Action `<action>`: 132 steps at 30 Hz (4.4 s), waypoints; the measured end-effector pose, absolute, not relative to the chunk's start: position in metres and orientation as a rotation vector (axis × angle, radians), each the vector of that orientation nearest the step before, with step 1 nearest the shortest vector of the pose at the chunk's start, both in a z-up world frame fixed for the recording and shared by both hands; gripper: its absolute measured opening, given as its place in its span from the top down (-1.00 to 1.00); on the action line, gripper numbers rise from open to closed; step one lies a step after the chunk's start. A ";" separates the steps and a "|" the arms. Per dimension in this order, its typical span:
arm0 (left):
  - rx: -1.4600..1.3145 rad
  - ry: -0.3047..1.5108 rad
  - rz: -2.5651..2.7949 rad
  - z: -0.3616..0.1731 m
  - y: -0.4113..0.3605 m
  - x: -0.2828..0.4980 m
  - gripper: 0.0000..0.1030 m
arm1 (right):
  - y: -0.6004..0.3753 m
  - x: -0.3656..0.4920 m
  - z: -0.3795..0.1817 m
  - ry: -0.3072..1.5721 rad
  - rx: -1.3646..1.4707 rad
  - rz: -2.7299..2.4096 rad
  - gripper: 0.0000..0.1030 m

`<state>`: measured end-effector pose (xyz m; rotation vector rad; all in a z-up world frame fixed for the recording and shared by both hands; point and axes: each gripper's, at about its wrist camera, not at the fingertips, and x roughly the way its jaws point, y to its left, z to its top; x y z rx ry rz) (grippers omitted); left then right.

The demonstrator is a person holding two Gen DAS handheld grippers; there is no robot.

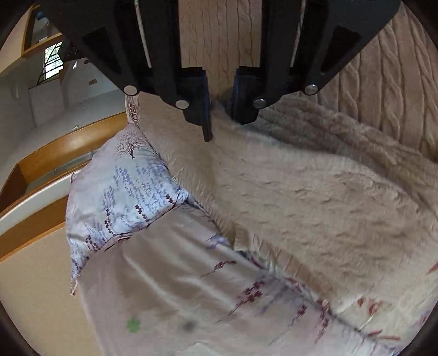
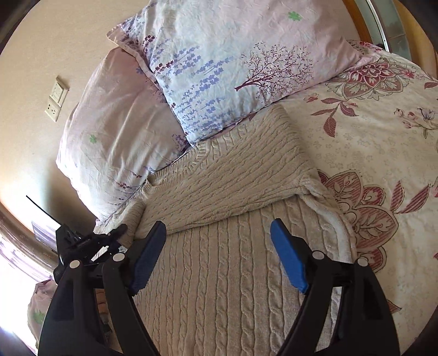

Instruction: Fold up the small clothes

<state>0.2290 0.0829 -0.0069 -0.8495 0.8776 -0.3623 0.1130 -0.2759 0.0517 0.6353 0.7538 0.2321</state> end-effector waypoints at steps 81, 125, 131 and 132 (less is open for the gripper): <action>-0.600 0.931 -0.176 0.009 0.194 0.244 0.46 | -0.271 0.218 0.013 0.925 0.830 0.159 0.64; -0.617 0.835 -0.455 -0.002 0.187 0.018 0.03 | -0.335 0.026 0.002 0.886 0.701 0.366 0.15; -0.654 0.842 -0.543 -0.007 0.171 -0.003 0.12 | -0.326 0.009 -0.005 0.869 0.791 0.502 0.25; -0.672 0.853 -0.560 -0.009 0.169 -0.005 0.13 | -0.326 0.006 -0.006 0.865 0.807 0.520 0.27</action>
